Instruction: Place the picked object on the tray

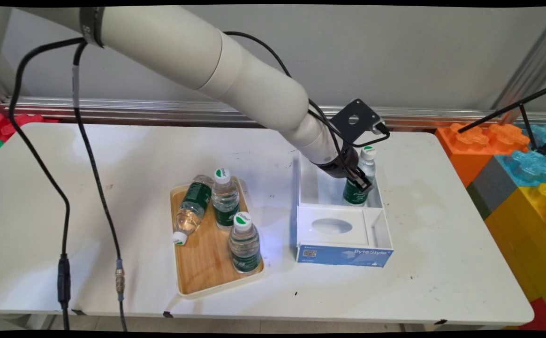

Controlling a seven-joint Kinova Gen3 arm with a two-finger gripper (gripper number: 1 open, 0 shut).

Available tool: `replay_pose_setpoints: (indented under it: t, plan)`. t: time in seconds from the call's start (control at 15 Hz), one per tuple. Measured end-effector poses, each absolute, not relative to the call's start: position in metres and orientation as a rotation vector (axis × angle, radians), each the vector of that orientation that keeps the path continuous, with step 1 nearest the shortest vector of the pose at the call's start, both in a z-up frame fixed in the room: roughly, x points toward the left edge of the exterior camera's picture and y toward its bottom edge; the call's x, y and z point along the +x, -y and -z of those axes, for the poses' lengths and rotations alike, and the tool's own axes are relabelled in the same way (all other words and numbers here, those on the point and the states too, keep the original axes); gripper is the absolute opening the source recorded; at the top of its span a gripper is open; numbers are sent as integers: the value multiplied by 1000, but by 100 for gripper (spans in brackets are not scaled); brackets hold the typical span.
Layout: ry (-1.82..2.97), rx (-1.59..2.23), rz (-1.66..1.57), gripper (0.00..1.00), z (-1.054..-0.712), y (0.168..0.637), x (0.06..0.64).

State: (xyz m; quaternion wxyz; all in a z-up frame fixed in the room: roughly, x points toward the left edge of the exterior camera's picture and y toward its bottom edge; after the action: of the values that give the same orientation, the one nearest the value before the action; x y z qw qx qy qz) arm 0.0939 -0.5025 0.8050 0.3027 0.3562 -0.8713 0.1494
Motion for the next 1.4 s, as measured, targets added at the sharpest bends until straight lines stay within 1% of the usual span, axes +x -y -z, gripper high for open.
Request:
replay_pose_setpoints:
  t: [0.2,0.53,0.67,1.0,1.27,1.4]
  plan:
    - [2290,914,-401,0,-810,501,93]
    - [2276,896,-423,0,-843,497,106]
    - [2276,897,-431,0,-867,490,116]
    - [2264,885,-410,0,-943,465,140]
    - [2226,885,-425,0,-1013,433,177]
    - [2230,866,-440,0,-1035,415,203]
